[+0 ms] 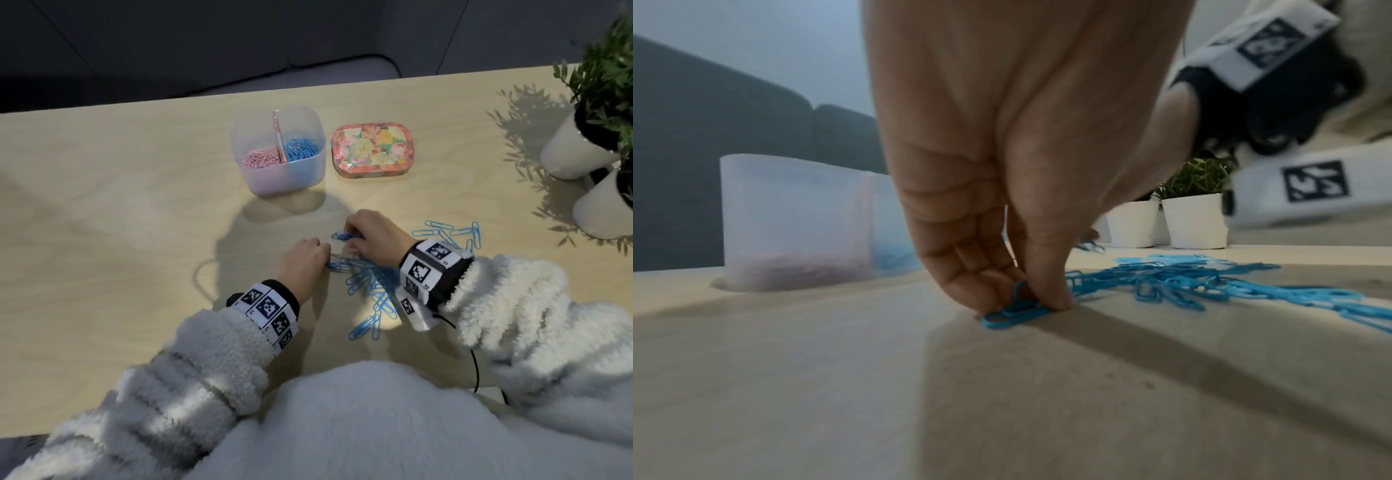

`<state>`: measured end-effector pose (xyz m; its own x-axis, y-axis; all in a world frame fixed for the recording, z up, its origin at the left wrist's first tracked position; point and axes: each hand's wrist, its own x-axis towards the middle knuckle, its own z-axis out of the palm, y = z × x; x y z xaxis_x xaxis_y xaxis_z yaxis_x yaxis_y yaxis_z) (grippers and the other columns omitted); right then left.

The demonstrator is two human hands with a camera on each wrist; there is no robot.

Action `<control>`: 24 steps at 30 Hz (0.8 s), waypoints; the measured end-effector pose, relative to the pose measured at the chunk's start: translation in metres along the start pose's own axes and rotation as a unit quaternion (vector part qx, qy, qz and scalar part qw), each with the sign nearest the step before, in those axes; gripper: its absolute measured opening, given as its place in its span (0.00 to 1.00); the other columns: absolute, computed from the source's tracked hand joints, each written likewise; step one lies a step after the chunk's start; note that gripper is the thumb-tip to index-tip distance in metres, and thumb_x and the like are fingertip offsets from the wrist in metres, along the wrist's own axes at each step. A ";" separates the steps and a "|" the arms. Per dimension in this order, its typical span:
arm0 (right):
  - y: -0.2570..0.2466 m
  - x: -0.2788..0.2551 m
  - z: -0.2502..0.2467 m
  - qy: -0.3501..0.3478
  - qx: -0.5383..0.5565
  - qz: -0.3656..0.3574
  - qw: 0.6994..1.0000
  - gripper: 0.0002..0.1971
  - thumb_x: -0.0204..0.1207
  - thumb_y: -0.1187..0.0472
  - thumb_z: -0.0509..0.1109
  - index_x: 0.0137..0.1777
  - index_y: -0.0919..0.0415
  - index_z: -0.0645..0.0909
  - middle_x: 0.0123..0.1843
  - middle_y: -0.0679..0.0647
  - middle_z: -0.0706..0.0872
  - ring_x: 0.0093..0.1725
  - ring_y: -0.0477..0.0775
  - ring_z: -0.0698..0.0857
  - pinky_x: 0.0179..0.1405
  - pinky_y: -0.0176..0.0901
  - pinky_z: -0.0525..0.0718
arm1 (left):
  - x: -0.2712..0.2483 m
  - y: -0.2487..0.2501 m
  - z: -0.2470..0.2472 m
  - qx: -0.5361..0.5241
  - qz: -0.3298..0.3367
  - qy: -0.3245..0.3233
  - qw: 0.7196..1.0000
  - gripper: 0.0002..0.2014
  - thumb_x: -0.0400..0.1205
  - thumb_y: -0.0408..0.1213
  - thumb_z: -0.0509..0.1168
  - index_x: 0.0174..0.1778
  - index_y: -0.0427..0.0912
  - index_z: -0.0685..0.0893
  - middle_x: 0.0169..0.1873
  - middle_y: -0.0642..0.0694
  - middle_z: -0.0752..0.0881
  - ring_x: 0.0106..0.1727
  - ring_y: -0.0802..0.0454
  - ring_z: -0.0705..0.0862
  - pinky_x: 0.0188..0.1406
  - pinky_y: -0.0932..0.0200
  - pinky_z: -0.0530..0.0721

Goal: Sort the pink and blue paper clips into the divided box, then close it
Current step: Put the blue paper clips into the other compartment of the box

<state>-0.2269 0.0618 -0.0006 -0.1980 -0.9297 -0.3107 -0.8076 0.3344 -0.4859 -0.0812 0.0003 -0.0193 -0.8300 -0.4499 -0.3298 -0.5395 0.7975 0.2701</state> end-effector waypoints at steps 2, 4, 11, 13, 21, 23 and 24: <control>-0.009 0.013 -0.025 0.045 0.055 -0.009 0.997 0.06 0.73 0.65 0.70 0.46 0.68 0.81 0.44 0.63 0.82 0.43 0.58 0.78 0.40 0.43 0.69 | 0.001 -0.001 -0.002 -0.005 0.000 -0.007 1.000 0.07 0.81 0.31 0.60 0.53 0.36 0.79 0.52 0.36 0.81 0.55 0.38 0.79 0.48 0.50 0.74; -0.021 0.031 -0.052 0.089 0.091 -0.010 0.992 0.04 0.73 0.65 0.70 0.42 0.66 0.79 0.37 0.56 0.79 0.36 0.53 0.74 0.32 0.41 0.67 | 0.002 -0.002 -0.005 -0.031 -0.014 -0.007 0.999 0.07 0.80 0.31 0.62 0.52 0.37 0.81 0.52 0.36 0.83 0.54 0.38 0.80 0.49 0.50 0.74; -0.056 0.102 -0.090 0.228 0.181 0.030 0.956 0.12 0.68 0.66 0.74 0.45 0.76 0.83 0.38 0.58 0.81 0.40 0.50 0.76 0.43 0.39 0.75 | 0.005 0.000 -0.008 -0.081 -0.059 -0.031 0.994 0.10 0.77 0.31 0.63 0.52 0.32 0.82 0.54 0.33 0.85 0.56 0.35 0.81 0.55 0.43 0.78; -0.058 0.115 -0.088 0.219 0.190 0.044 0.956 0.11 0.68 0.66 0.74 0.46 0.73 0.85 0.44 0.61 0.87 0.43 0.50 0.78 0.52 0.42 0.81 | 0.006 0.002 -0.008 -0.059 -0.062 -0.046 0.995 0.11 0.79 0.31 0.62 0.54 0.31 0.81 0.55 0.32 0.83 0.58 0.34 0.80 0.56 0.44 0.77; -0.017 0.068 -0.080 0.225 0.206 0.017 0.952 0.08 0.74 0.66 0.66 0.44 0.69 0.86 0.42 0.57 0.87 0.42 0.51 0.81 0.45 0.40 0.78 | -0.001 0.006 0.002 -0.032 -0.030 -0.003 0.999 0.08 0.82 0.31 0.56 0.54 0.34 0.77 0.55 0.35 0.81 0.56 0.37 0.78 0.53 0.50 0.72; 0.011 0.041 -0.066 0.223 0.229 0.033 0.947 0.08 0.75 0.65 0.66 0.42 0.69 0.85 0.38 0.61 0.87 0.37 0.53 0.82 0.39 0.43 0.79 | -0.002 0.005 -0.002 -0.091 -0.045 0.002 0.995 0.07 0.79 0.29 0.58 0.51 0.32 0.77 0.52 0.33 0.83 0.54 0.36 0.79 0.50 0.49 0.71; 0.024 0.027 -0.058 0.217 0.240 0.048 0.945 0.08 0.76 0.64 0.66 0.43 0.67 0.85 0.38 0.61 0.87 0.33 0.51 0.81 0.36 0.41 0.78 | -0.001 0.005 -0.007 -0.129 -0.051 0.013 0.990 0.07 0.79 0.29 0.59 0.50 0.31 0.78 0.51 0.32 0.83 0.53 0.36 0.79 0.49 0.49 0.71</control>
<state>-0.2839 0.0358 0.0263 -0.5504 -0.8329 -0.0584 -0.4497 0.3547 -0.8197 -0.0844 0.0017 -0.0113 -0.7707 -0.5358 -0.3450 -0.6364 0.6191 0.4601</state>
